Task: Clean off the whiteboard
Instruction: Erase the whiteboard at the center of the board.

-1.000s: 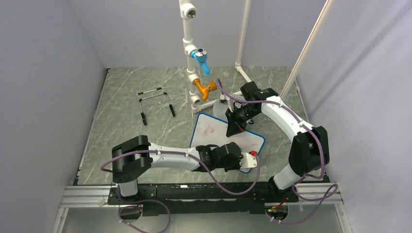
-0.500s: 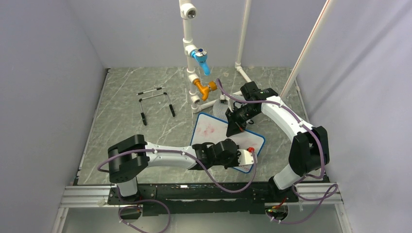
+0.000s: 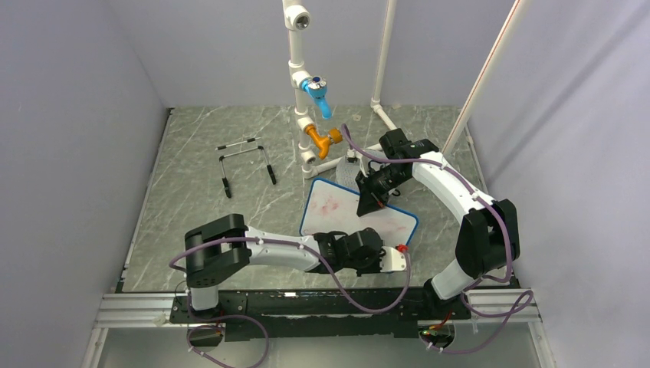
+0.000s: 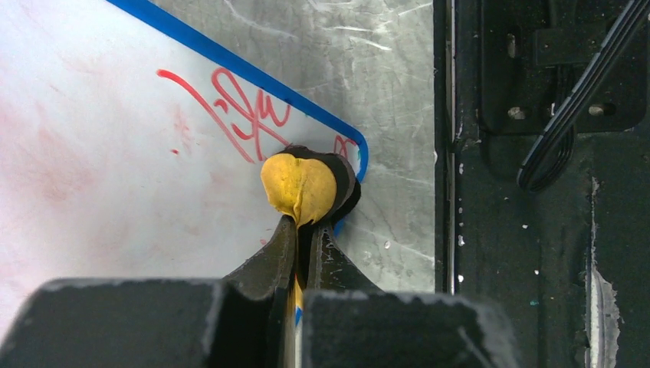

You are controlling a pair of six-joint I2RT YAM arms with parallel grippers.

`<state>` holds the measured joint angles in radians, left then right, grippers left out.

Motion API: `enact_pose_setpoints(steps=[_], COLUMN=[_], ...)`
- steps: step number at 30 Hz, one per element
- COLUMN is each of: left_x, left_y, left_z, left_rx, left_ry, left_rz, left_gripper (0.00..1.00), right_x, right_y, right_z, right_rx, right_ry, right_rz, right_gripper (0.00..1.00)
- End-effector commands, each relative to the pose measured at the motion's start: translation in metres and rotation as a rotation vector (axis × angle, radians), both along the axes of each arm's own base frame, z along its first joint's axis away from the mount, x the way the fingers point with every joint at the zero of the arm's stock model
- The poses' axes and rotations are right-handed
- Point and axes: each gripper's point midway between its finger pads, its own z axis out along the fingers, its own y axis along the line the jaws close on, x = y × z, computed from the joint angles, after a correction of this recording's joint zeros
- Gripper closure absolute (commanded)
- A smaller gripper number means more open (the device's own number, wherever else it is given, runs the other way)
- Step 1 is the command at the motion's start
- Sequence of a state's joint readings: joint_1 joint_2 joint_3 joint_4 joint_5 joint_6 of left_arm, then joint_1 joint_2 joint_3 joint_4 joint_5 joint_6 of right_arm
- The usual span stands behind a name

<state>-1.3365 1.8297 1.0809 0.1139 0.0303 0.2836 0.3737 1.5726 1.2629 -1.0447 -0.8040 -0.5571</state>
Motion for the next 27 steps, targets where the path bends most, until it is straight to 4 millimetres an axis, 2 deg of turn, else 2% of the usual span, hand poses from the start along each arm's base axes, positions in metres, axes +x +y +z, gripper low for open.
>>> enact_pose_setpoints(steps=[1, 6, 10, 14, 17, 20, 27], left_x=[0.048, 0.072, 0.083, 0.085, 0.084, 0.079, 0.046], left_y=[-0.011, -0.019, -0.021, -0.02, -0.015, -0.008, 0.005], left_z=[0.059, 0.109, 0.127, 0.132, 0.12, 0.095, 0.03], left_rx=[-0.066, -0.149, -0.186, -0.215, -0.198, -0.15, -0.046], left_ry=[-0.127, -0.177, -0.185, -0.167, -0.148, -0.115, -0.028], left_rz=[0.07, 0.087, 0.107, 0.127, 0.135, 0.134, 0.095], left_gripper=[1.0, 1.0, 1.0, 1.0, 1.0, 1.0, 1.0], right_x=[0.004, 0.004, 0.004, 0.004, 0.003, 0.004, 0.004], right_y=[0.014, 0.014, 0.014, 0.014, 0.014, 0.014, 0.014], right_z=[0.01, 0.011, 0.011, 0.011, 0.011, 0.011, 0.01], right_rx=[0.092, 0.092, 0.092, 0.093, 0.092, 0.092, 0.092], right_ry=[-0.079, -0.083, -0.081, -0.083, -0.081, -0.082, -0.077], right_rz=[0.066, 0.066, 0.067, 0.068, 0.067, 0.067, 0.066], right_gripper=[1.0, 1.0, 1.0, 1.0, 1.0, 1.0, 1.0])
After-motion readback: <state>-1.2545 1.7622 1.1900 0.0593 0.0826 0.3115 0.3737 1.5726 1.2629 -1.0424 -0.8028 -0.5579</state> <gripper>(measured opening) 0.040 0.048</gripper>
